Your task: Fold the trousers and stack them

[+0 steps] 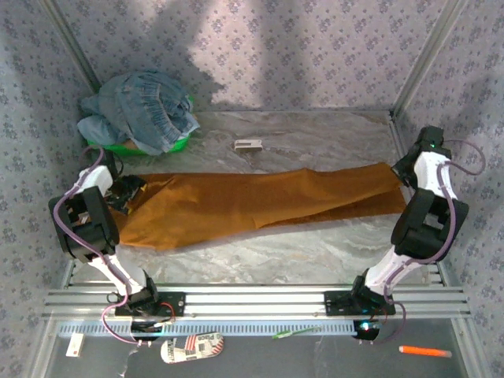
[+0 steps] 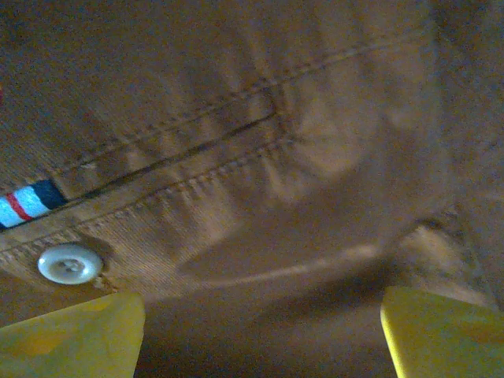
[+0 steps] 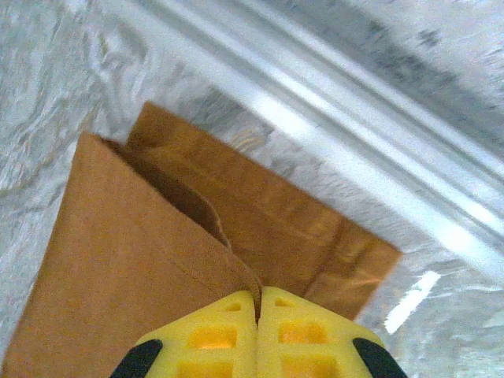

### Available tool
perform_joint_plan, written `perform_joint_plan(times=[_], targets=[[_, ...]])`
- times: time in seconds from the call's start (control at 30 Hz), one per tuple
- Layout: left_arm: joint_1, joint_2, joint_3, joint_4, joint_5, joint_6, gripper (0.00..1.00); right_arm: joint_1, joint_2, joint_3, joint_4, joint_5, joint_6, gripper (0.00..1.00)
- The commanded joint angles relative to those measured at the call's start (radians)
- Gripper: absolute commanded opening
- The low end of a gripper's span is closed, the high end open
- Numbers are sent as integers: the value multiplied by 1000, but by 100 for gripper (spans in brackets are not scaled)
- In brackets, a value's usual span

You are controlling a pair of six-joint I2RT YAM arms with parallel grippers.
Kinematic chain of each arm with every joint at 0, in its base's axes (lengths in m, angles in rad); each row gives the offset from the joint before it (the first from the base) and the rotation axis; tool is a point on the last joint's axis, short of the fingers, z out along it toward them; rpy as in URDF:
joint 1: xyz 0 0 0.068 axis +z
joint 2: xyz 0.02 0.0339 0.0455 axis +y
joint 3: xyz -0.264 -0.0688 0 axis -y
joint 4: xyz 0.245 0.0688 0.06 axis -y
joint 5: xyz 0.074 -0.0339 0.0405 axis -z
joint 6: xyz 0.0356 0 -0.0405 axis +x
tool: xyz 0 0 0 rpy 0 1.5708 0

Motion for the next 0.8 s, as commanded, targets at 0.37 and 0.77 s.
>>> perform_joint_plan(times=[0.37, 0.77], targets=[[-22, 19, -38, 43, 30, -49, 81, -74, 72, -61, -35, 67, 16, 46], [-217, -82, 16, -79, -92, 61, 87, 19, 334, 217, -217, 35, -162, 70]])
